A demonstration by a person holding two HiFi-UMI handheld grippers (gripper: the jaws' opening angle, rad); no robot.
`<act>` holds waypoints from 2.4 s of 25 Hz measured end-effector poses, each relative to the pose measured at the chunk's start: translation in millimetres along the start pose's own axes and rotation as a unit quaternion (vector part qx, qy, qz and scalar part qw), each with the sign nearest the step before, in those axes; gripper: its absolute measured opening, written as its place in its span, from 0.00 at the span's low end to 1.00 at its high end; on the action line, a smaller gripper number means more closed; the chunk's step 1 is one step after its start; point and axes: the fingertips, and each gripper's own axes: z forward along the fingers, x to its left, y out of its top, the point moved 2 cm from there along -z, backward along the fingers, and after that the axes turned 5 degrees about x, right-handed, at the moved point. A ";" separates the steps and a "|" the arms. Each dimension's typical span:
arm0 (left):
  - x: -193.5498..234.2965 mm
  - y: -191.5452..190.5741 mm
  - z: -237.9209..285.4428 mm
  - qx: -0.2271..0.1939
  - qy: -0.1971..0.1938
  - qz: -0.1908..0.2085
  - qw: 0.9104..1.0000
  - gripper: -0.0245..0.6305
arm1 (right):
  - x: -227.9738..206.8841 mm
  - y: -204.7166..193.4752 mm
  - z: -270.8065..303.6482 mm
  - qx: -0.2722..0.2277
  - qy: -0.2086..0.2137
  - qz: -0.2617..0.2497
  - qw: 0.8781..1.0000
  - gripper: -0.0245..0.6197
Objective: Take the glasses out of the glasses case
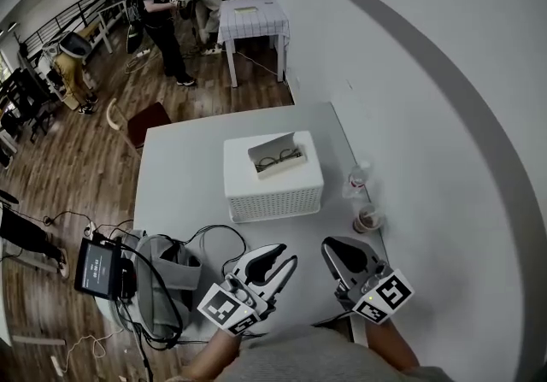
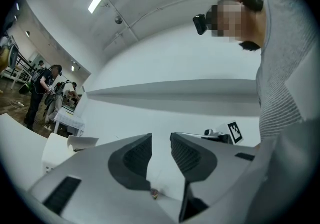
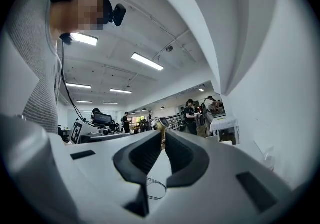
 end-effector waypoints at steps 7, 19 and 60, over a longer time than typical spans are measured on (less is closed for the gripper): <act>33.5 5.8 -3.6 0.003 0.010 -0.001 1.000 0.23 | 2.5 0.9 22.1 0.015 -0.008 -0.028 0.999 0.06; 49.7 7.1 -5.8 0.001 0.007 0.001 1.000 0.23 | 1.7 6.8 53.2 0.023 -0.007 -0.057 0.998 0.06; 64.0 -2.5 -18.7 -0.012 0.036 -0.016 0.999 0.06 | -24.0 -10.2 132.7 0.138 0.017 -0.236 0.962 0.25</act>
